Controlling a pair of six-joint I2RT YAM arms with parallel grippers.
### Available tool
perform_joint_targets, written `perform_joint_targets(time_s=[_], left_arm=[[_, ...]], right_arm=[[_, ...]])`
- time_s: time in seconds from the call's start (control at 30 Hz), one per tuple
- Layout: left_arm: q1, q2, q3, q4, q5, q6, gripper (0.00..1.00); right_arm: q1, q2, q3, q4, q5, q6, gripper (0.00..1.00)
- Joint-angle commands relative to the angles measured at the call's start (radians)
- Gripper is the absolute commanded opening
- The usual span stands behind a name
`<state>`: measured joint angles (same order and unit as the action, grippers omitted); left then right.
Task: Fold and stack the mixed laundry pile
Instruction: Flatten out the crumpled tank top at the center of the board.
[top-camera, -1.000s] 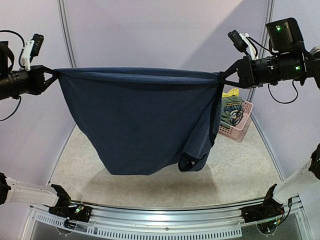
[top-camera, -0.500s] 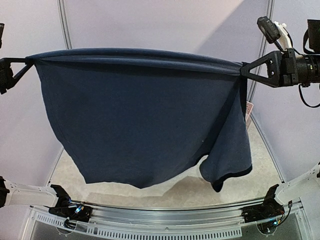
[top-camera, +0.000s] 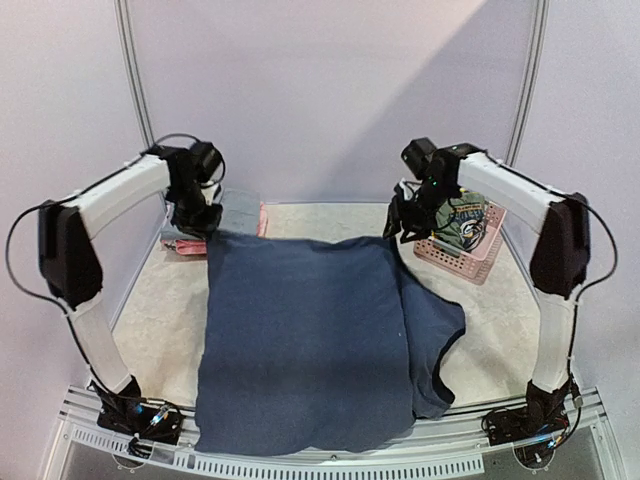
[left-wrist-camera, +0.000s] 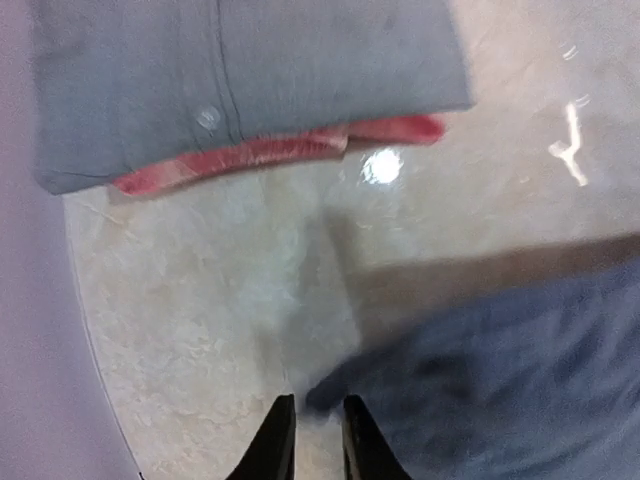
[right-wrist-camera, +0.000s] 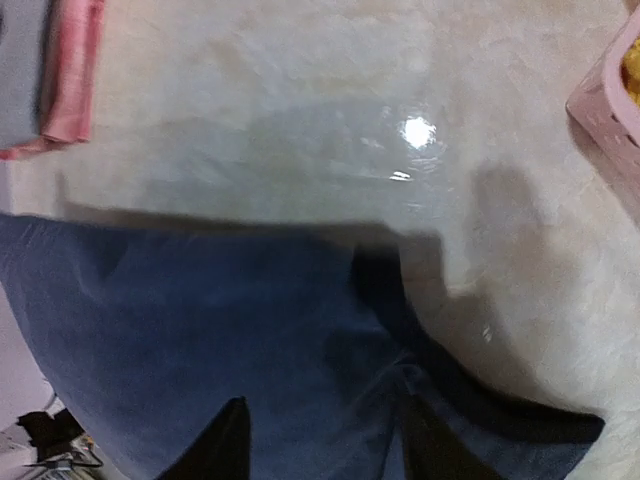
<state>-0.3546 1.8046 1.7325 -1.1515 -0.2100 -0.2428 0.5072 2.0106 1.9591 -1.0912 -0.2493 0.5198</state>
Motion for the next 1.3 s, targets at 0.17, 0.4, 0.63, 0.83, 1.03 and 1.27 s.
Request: perform_joint_targets(time_s=[0.17, 0.4, 0.63, 0.83, 1.03, 1.27], left_arm=[[0.059, 0.048, -0.064, 0.096, 0.051, -0.072, 0.73], [0.036, -0.109, -0.244, 0.09, 0.091, -0.086, 0.76], [-0.072, -0.278, -0.516, 0.147, 0.202, -0.18, 0.7], [-0.175, -0.34, -0.695, 0.235, 0.265, -0.278, 0.67], [-0.251, -0.352, -0.817, 0.316, 0.292, -0.353, 0.65], [-0.268, -0.33, -0.914, 0.416, 0.326, -0.401, 0.63]], right_arm=[[-0.021, 0.169, 0.185, -0.016, 0.022, -0.004, 0.75], [-0.021, -0.014, -0.139, 0.035, 0.112, -0.016, 0.78], [-0.015, -0.271, -0.512, 0.123, 0.116, 0.08, 0.72], [-0.009, -0.459, -0.752, 0.174, 0.185, 0.156, 0.7], [-0.009, -0.525, -0.853, 0.166, 0.204, 0.195, 0.68], [-0.009, -0.55, -0.895, 0.165, 0.215, 0.238, 0.67]])
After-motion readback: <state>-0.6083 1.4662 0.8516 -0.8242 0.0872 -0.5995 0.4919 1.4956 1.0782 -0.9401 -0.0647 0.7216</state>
